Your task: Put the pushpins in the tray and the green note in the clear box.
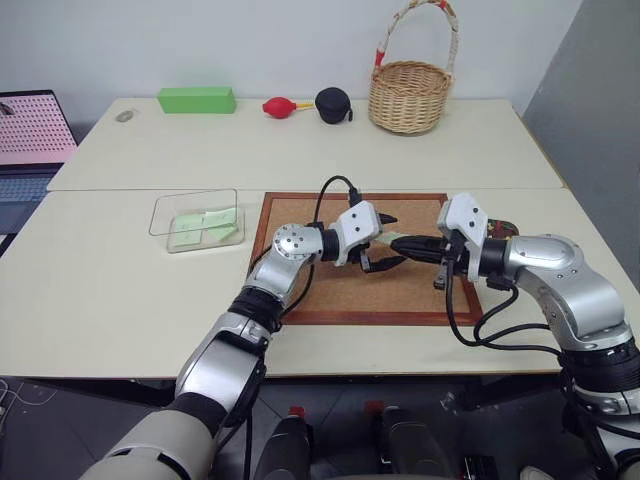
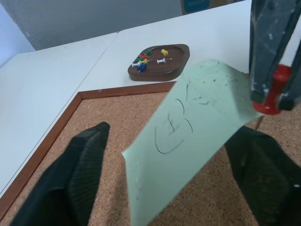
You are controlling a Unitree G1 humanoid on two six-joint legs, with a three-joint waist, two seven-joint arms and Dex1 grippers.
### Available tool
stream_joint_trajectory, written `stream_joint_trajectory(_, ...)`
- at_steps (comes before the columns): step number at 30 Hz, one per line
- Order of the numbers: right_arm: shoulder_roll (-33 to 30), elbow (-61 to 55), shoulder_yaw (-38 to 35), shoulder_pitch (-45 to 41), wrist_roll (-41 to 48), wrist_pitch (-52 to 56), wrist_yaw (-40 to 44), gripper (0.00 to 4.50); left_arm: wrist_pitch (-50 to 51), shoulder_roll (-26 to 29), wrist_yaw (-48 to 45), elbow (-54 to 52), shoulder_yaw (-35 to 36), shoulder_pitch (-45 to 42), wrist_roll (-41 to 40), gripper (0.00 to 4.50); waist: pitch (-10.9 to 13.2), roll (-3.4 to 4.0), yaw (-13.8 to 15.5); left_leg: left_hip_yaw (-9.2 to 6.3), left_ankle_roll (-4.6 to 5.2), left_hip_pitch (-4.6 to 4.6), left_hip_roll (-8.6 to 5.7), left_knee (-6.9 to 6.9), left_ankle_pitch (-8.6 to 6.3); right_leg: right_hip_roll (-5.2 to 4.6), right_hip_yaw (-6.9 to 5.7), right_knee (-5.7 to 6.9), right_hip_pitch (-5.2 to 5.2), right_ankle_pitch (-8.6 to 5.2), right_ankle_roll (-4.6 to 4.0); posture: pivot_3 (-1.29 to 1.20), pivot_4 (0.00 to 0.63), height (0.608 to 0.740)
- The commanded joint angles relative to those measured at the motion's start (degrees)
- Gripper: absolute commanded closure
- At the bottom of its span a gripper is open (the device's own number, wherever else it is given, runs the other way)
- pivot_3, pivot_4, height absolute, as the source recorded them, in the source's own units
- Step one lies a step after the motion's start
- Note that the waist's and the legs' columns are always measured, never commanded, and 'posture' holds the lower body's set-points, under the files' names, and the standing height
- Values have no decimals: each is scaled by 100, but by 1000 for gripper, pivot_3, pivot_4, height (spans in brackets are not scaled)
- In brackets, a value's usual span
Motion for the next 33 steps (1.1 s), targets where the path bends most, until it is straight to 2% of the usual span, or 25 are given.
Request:
stream_joint_trajectory(1, 36, -231, -177, -141, 172, 66, -83, 4500, -172, -6, -150, 155, 123, -211, -30, 1352, 0, 0, 0, 0, 0, 0, 0, 0, 0, 0, 0, 0, 0, 0, 0, 0, 150, 740)
stream_joint_trajectory(18, 118, -163, -213, -193, 225, 67, -259, 4500, -93, 49, -421, 251, 259, -44, -173, 4384, 0, 0, 0, -2, 0, -1, -1, 1, 0, 0, -1, 2, 0, 0, 0, 0, 150, 740)
stream_joint_trajectory(33, 143, -130, -627, -250, 511, 273, -527, 4500, 18, 67, -567, 120, 318, 63, -183, 4461, 0, 0, -2, -3, 0, -1, 0, 1, 0, 0, -2, 3, 0, 0, 0, 0, 150, 740)
